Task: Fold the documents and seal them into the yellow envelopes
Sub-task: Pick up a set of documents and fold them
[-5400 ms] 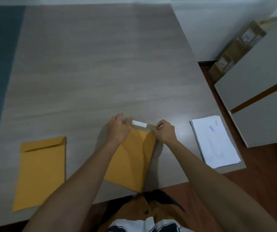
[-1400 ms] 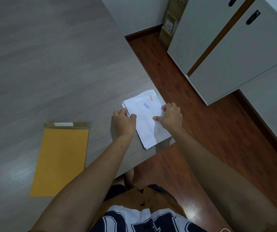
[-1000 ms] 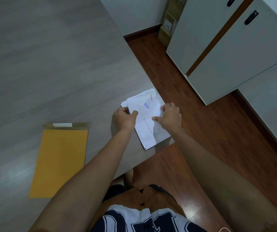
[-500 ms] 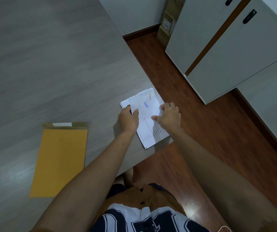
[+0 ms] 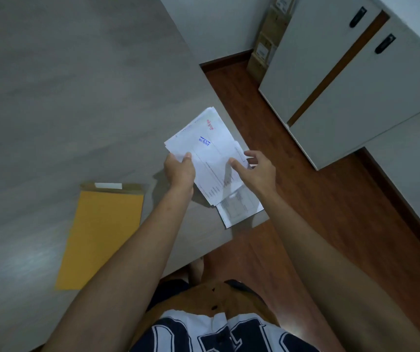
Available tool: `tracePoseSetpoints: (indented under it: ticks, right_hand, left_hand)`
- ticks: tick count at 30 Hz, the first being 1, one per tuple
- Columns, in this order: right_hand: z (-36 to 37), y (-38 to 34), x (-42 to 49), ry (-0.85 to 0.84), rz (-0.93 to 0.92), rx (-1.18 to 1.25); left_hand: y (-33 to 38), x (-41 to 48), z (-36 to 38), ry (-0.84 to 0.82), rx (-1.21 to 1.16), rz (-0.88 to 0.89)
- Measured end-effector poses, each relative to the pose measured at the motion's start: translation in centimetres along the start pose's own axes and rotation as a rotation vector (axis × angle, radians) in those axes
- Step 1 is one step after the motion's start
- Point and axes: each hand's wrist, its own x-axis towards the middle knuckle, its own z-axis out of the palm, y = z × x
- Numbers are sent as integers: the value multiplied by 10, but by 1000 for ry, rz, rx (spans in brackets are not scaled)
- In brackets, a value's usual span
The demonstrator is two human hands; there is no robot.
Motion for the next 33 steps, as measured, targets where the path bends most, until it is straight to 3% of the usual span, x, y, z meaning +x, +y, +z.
tracePoseSetpoints:
  ticks: [4,7,11,16,20,27,33]
  right_hand:
    - [19,-35,-7,-85,169,354]
    - [49,-59,-21,-352,281,564]
    - [92,-79,-47,-610,224,728]
    - [139,-108,-82,-806,180,768]
    - [165,-117,-98,-756,13,600]
    - [182,-118,-114,-650,-121,352]
    - [176,-116,-132,-624,-238,258]
  left_hand:
    - [17,22,-48,114,-203,-27]
    - [21,34,-91,178,-364,-48]
    - [19,37,-144,170,-551,-50]
    - [13,29,-216,132,-718,-63]
    - [1,28,-276,88,-750,-117]
    - [1,25,-342,24,-129,50]
    - [7,23,-351,-100,74,139]
